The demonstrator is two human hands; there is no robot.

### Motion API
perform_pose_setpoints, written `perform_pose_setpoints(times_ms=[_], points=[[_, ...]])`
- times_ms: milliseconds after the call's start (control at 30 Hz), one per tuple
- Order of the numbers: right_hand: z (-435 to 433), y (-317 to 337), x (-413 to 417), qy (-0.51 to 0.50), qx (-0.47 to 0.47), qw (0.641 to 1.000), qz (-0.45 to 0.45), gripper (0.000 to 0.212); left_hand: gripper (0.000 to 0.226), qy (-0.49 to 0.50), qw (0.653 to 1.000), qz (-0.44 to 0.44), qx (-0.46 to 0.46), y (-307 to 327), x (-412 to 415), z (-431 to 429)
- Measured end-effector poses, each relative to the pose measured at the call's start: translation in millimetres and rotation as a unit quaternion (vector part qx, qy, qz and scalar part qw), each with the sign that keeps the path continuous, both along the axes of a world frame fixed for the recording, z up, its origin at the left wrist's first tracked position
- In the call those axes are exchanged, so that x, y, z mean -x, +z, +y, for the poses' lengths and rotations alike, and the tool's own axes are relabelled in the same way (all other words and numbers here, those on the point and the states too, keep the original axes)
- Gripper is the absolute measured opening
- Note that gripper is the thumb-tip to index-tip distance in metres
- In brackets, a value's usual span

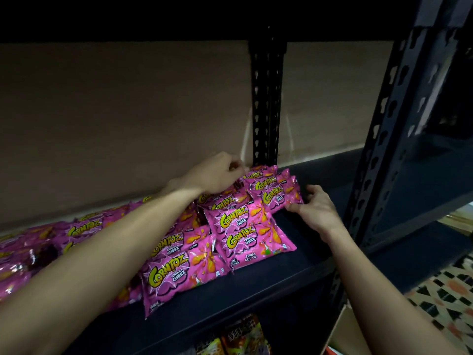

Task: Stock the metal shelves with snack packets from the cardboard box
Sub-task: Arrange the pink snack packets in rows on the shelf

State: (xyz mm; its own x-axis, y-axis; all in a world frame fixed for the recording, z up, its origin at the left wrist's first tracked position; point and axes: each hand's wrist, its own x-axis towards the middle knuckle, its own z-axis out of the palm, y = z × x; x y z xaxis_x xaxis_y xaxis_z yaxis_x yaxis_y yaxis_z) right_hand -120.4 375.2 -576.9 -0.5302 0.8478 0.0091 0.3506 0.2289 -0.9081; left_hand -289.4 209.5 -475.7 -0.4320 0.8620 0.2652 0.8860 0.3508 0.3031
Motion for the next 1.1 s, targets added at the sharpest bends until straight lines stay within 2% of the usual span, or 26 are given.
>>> perform_pose_setpoints(times_ms=[100,167,267,367,433,533,767,1100], points=[[-10,3,-10,-0.01,-0.043,0.999,-0.018,0.084,0.028,-0.006,0.999,-0.036,-0.033,-4,-22,-21],[-19,3,-18,-0.002,-0.083,0.996,-0.026,0.076,0.023,-0.038,0.998,-0.046,-0.021,-15,-44,-35],[-34,4,-30,0.025,-0.124,0.991,-0.035,0.057,0.032,-0.066,0.996,0.041,0.045,-30,-72,-49],[-46,4,-39,0.049,-0.134,0.989,-0.044,0.053,0.054,-0.045,0.981,0.139,0.125,-44,-83,-50],[-51,2,-42,0.057,-0.123,0.99,-0.037,0.053,0.063,-0.031,0.974,0.17,0.147,-53,-87,-52],[-51,-3,-42,0.054,-0.121,0.99,-0.037,0.045,0.062,-0.022,0.969,0.193,0.155,-63,-91,-54],[-43,-6,-38,0.009,-0.104,0.994,-0.01,0.028,0.071,0.002,0.971,0.231,0.063,-69,-97,-59],[-49,-8,-45,0.039,-0.112,0.993,0.001,0.029,0.078,0.062,0.953,0.294,-0.028,-87,-90,-56]])
